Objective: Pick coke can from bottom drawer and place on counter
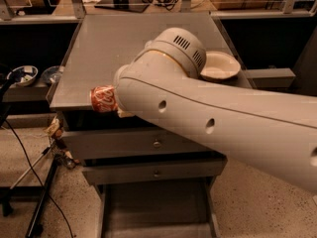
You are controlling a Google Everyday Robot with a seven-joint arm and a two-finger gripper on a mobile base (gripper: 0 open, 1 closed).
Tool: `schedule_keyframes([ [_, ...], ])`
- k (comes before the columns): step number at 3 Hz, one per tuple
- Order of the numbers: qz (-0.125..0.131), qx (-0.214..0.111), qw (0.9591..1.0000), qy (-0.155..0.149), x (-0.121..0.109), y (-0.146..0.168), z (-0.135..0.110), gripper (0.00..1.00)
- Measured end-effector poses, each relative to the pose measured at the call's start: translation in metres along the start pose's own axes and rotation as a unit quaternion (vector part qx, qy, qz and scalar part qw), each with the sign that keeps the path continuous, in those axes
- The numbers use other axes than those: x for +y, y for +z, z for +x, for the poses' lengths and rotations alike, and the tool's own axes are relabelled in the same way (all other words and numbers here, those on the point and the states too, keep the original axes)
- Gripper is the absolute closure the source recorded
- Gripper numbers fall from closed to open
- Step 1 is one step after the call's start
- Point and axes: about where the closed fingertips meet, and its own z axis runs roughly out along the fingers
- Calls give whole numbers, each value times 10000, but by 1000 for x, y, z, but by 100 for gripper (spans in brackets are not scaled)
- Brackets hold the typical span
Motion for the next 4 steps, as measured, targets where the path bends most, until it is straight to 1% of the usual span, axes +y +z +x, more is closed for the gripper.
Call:
schedule_keyframes([
  [1,31,-143,9997,-197,-39,23,-2,100],
  [2,61,-281,9989,-363,-70,41,-8,100],
  [3,112,-294,9988,-370,-74,37,-10,100],
  [4,111,-293,9988,-369,-74,37,-10,100],
])
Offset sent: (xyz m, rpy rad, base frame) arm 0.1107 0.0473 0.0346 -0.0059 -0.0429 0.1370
